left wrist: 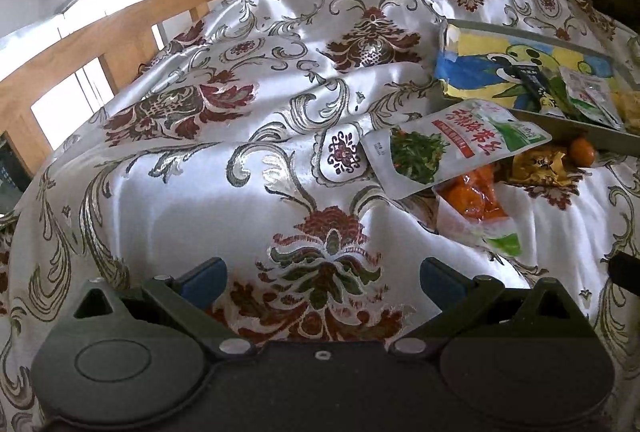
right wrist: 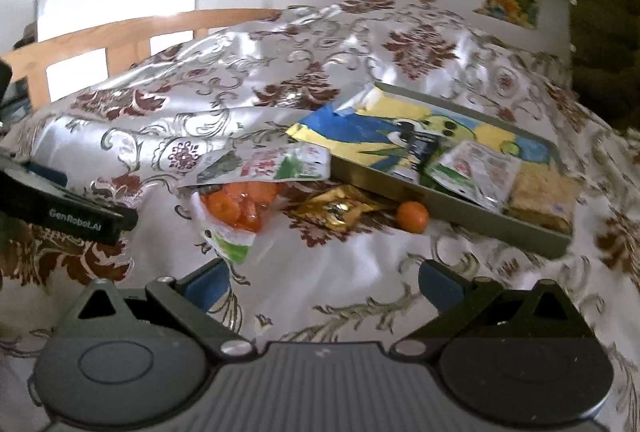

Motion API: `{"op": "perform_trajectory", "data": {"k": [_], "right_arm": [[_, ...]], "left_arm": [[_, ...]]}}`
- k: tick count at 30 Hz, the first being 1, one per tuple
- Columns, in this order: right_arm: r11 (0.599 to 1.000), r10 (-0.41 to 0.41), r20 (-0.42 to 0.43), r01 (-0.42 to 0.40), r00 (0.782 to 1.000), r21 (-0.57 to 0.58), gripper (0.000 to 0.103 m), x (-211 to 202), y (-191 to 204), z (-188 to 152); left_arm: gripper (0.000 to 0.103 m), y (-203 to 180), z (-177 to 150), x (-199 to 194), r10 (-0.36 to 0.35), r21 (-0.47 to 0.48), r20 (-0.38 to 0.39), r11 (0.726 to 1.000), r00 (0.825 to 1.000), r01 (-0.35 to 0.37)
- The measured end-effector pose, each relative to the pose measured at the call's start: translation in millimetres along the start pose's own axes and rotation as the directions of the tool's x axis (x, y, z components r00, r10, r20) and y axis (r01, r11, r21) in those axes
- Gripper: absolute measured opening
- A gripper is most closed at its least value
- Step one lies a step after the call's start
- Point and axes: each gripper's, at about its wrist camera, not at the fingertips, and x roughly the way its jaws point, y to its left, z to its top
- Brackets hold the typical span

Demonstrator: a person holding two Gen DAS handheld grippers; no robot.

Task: Organize snacks
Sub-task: 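Move the left tool to the gold packet while the right tool approaches the orange candy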

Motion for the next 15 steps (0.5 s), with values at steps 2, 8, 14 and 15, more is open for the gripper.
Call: {"op": "perform_trajectory", "data": {"k": [2,8,14,15], "right_arm": [[1.000,0.013,0.007,-0.013,1.000,-0.013,0.103,6,1,2],[1.000,-0.008,0.005,0.008,1.000,-0.029,0.103,26,-4,2],[1.000,-0.012,-0.011,0.011,1.000,-0.016,0.103,38,-10,2],[1.000,-0.013,-0.010,0.013,1.000,-0.022,0.103,39,-10,3]], "left_arm": [[0.102,1,0,2,0.001,-0.003,-0.004,1.000,1.000,-0.001],[0.102,3,4,9,-0.010,-0.041,-0.018,0.999,1.000,0.009],[0.102,0,7,14,-0.039,-0.069,-0.007,0.997,0.999,0.039],[0.102,0,8,15,-0.043,-0.071,-0.001,0.997,0.999,0.042]]}}
